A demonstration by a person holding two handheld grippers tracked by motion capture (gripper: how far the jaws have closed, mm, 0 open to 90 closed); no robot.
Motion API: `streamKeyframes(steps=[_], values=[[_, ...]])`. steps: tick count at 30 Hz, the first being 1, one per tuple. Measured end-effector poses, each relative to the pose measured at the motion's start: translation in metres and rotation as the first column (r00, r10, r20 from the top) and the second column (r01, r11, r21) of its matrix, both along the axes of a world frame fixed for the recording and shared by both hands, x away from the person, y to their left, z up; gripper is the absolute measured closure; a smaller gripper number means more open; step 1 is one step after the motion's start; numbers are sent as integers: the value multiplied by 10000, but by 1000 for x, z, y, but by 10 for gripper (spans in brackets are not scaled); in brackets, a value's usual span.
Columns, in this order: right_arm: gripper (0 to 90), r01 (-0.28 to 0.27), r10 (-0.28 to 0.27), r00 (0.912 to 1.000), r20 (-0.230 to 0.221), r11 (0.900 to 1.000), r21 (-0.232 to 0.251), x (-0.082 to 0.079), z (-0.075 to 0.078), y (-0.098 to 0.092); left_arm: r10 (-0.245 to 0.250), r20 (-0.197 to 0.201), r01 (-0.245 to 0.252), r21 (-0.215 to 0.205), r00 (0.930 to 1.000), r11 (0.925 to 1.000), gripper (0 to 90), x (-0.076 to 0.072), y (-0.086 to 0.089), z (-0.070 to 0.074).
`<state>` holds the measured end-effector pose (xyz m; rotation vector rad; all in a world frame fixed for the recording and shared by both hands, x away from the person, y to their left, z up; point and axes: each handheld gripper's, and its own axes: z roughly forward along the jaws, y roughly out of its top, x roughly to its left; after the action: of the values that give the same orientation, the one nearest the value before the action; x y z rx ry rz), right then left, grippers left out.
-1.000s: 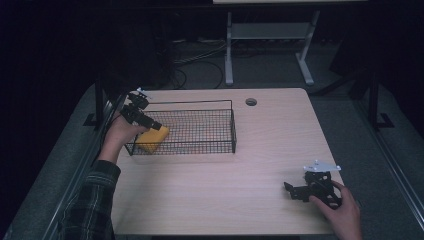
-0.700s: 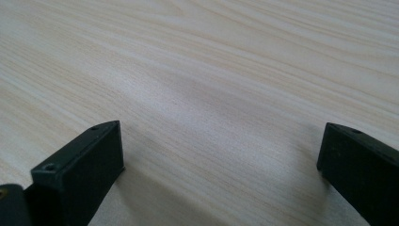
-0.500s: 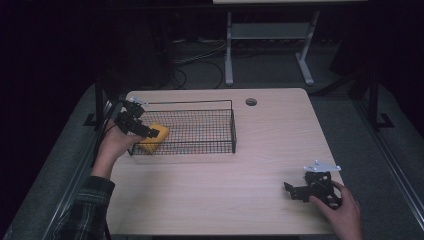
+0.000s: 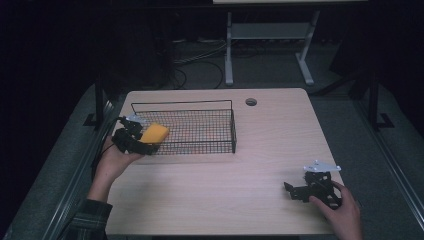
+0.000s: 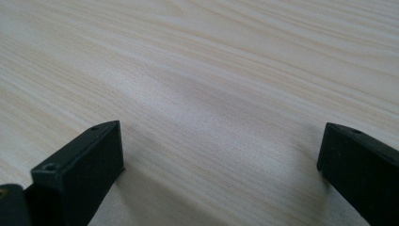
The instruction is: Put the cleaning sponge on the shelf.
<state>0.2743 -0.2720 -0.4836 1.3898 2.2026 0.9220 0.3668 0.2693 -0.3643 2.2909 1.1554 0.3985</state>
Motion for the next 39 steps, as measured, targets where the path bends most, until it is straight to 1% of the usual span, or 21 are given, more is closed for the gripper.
streamKeyframes(steps=[5,9,13,17,19,21,23,24,27,30,33,37,39], values=[[2,0,0,10000,6,10000,4,0,0,0,-112,232,111,33,9997,9999,178,-17,1,-10],[2,0,0,10000,7,10000,4,0,0,0,-177,504,181,-76,9986,9998,177,-31,1,-19],[2,2,-2,10000,4,10000,5,0,0,0,-278,967,299,-210,9949,9993,176,-43,2,-31],[2,2,-2,10000,5,10000,5,0,0,0,-422,1175,462,-315,9922,9984,169,-55,3,-43],[2,2,-2,10000,3,10000,4,0,0,0,-475,1197,519,-339,9917,9981,163,-59,4,-50],[1,1,-1,10000,0,10000,2,0,0,0,-565,1328,616,-348,9895,9975,161,-63,6,-56],[2,-5,5,10000,5,10000,-1,0,0,0,-637,1318,688,-346,9892,9970,156,-66,7,-62],[2,-7,7,10000,12,10000,2,0,0,0,-700,1347,743,-274,9884,9969,145,-67,8,-65],[1,-5,5,10000,5,10000,0,0,0,0,-767,1300,815,-322,9885,9961,138,-71,10,-75],[2,3,-3,10000,4,10000,6,0,0,0,-900,1219,924,-145,9885,9956,131,-75,12,-86],[2,-3,3,10000,3,10000,1,0,0,0,-977,1159,1016,-282,9884,9944,130,-76,14,-93],[2,-4,4,10000,3,10000,0,0,0,0,-982,1183,1039,-428,9881,9937,130,-77,16,-98],[2,-4,4,10000,4,10000,1,0,0,0,-980,1128,1049,-563,9888,9929,129,-77,18,-101]])
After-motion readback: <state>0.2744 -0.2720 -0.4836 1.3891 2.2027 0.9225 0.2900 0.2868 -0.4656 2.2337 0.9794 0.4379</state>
